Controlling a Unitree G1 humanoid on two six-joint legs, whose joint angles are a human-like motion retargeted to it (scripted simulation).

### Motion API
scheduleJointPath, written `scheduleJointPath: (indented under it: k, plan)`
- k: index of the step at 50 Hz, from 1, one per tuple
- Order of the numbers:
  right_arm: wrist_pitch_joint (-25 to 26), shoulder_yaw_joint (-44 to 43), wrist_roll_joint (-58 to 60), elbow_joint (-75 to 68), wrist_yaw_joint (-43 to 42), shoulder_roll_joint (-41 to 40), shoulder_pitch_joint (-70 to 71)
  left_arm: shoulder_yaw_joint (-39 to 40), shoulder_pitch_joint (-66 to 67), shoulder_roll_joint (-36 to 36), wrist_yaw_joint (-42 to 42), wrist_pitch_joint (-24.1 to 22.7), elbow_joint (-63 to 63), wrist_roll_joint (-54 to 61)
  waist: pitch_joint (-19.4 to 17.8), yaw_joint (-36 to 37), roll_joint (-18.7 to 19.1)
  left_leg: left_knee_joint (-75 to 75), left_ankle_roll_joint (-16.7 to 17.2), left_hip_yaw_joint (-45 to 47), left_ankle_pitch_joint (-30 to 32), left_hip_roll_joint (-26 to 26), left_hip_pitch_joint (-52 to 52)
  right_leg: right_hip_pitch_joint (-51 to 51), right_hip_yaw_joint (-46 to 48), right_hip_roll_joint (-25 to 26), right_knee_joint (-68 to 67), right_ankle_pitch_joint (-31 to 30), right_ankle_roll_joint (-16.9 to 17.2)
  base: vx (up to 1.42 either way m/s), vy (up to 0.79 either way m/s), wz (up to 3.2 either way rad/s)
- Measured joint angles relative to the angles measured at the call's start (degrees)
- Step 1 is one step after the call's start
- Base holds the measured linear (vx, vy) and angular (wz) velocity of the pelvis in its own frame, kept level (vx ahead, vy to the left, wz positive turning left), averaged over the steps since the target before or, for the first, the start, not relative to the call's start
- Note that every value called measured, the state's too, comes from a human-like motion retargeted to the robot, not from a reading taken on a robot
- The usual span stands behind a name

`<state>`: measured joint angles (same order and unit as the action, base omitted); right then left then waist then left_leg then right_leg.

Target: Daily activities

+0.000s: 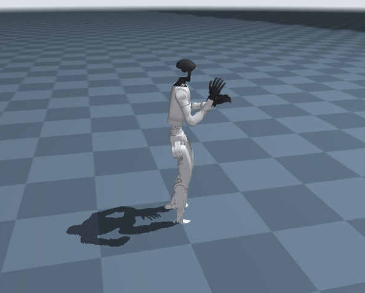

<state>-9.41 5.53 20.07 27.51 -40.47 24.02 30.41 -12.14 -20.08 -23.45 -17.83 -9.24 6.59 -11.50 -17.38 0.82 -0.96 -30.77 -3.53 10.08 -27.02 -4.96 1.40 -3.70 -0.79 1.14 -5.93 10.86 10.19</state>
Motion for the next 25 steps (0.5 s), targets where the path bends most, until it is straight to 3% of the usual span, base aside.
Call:
scheduleJointPath:
  k: [5,13,25]
  plan:
    - [-1.91,2.04,-4.13,2.27,-0.46,-3.0,2.65,2.18,-3.46,-0.15,-4.11,-1.32,3.8,-0.24,1.16,0.5,2.18,-3.02,1.29,-4.56,-1.89,-1.36,2.08,-0.19,-0.84,2.98,2.2,-1.98,-0.4,-0.02,-0.02,-0.23]
    - [-3.35,3.9,-2.93,1.48,-7.15,-2.43,11.21,1.74,-19.65,-2.68,-13.14,-3.15,8.87,-3.36,2.97,-2.74,2.84,-0.14,1.29,-2.47,-2.19,-1.97,1.32,0.34,-3.41,3.54,3.93,-3.58,-0.05,0.01,0.06,-0.18]
    - [-6.94,8.81,-1.7,0.77,-1.85,-0.39,1.88,-7.7,-18.26,3.53,-6.41,-5.95,1.2,-0.98,0.67,-5.18,1.33,6.21,1.44,-0.36,-1.28,0.84,-3.69,-2.95,-5.52,0.95,7.91,-4.47,1.13,0.04,0.06,-0.11]
